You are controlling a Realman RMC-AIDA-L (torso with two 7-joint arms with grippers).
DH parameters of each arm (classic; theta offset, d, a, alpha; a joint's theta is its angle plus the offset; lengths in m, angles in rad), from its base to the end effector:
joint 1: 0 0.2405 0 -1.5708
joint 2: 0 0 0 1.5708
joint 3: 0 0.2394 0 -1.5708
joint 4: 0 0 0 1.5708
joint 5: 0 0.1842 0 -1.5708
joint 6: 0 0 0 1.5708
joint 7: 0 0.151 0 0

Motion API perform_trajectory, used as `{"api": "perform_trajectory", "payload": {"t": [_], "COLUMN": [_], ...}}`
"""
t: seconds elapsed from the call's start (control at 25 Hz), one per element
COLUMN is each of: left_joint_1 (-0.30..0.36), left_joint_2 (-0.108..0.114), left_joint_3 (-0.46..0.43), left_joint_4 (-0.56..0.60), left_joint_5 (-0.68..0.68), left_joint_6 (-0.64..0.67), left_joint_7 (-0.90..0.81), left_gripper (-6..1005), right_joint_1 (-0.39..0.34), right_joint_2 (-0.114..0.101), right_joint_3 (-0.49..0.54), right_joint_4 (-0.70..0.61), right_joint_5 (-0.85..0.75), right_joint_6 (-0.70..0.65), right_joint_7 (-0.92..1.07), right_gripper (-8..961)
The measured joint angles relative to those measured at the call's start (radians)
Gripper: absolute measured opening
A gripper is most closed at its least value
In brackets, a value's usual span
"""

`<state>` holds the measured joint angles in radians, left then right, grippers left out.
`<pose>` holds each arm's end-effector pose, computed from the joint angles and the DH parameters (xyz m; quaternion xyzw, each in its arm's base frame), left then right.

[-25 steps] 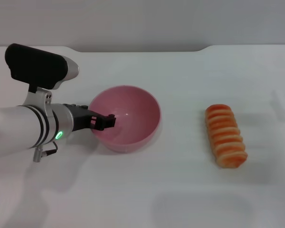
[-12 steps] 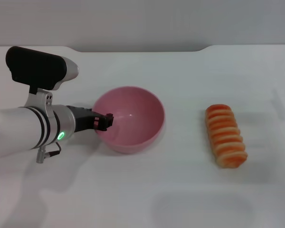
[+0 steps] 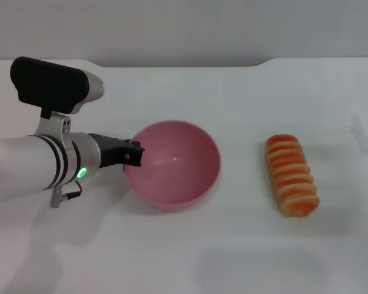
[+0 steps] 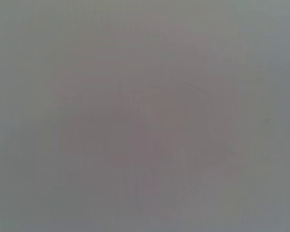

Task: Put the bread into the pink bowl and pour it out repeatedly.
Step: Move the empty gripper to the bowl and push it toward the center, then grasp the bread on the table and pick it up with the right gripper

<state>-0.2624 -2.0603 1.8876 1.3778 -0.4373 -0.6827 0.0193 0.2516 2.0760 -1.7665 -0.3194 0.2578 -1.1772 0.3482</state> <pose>-0.2030 0.3162 -0.0497 -0.8406 -0.4023 -0.0196 0.3621 0.3080 0.2930 0.0297 -0.6553 0.2686 0.3669 0.6032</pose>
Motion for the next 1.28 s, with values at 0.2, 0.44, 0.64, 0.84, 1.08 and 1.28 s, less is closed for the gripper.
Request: {"api": "perform_trajectory", "payload": {"t": [0.2, 0.44, 0.64, 0.84, 1.08, 1.28], "left_joint_1": [-0.016, -0.037, -0.043, -0.069, -0.121, -0.148], "left_joint_2": [0.000, 0.002, 0.003, 0.004, 0.004, 0.003], "left_joint_3": [-0.001, -0.007, -0.018, -0.036, -0.084, -0.110], "left_joint_4": [0.006, 0.010, 0.036, 0.048, 0.054, 0.039], "left_joint_5": [0.000, 0.000, 0.005, 0.011, 0.014, 0.023], "left_joint_6": [-0.001, -0.005, -0.009, -0.026, -0.095, -0.112], "left_joint_7": [0.000, 0.001, 0.001, 0.010, 0.026, 0.036], "left_gripper": [77, 48, 48, 48, 48, 48], "right_joint_1": [-0.008, -0.073, -0.143, -0.171, -0.048, 0.000], "right_joint_2": [-0.005, -0.023, -0.040, -0.016, -0.060, -0.037], "right_joint_3": [-0.005, 0.001, 0.009, -0.029, -0.136, -0.091], "right_joint_4": [-0.041, -0.264, -0.569, -0.800, -0.942, -0.917], "right_joint_5": [-0.001, -0.104, -0.322, -0.438, -0.232, 0.117], "right_joint_6": [0.053, 0.297, 0.678, 1.000, 1.504, 1.586], "right_joint_7": [0.015, 0.092, 0.231, 0.241, 0.124, -0.198], "right_gripper": [789, 789, 789, 789, 789, 789]}}
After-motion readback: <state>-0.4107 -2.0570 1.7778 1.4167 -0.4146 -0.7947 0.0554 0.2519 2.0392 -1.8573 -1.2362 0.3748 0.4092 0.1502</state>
